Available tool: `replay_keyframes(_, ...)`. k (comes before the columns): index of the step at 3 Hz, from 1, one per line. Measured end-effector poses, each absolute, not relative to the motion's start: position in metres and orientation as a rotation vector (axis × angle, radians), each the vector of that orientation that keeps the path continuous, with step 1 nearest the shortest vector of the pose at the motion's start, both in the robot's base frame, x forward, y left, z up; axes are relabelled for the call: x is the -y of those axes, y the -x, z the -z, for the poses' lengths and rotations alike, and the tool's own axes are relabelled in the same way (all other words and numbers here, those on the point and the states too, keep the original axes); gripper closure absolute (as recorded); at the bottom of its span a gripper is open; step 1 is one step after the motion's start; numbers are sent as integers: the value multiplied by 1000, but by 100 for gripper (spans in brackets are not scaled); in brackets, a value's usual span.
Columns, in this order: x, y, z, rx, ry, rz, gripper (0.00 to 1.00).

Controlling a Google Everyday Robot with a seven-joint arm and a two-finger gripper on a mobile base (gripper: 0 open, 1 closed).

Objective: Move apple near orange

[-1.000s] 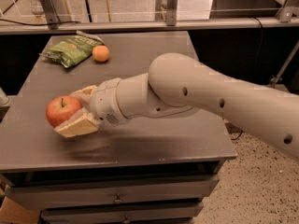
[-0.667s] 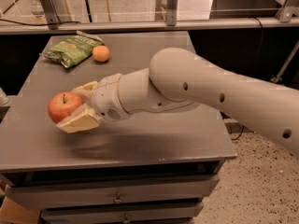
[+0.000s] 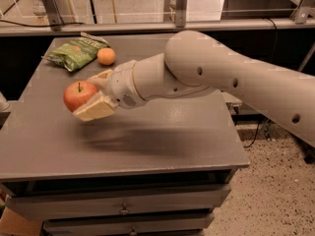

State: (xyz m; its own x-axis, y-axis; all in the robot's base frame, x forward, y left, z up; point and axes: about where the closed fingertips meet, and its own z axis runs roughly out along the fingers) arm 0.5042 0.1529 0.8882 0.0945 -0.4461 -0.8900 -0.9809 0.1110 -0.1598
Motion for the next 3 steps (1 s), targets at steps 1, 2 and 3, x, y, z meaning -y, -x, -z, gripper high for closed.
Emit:
replay_keyframes(1,-132,-539,-890,-1517,1442,-717,100)
replay_keyframes(2,-107,-575,-887,-1551,1394,-686,100)
replay_keyframes(3,-85,-612,-891,-1567,1346,-655,100)
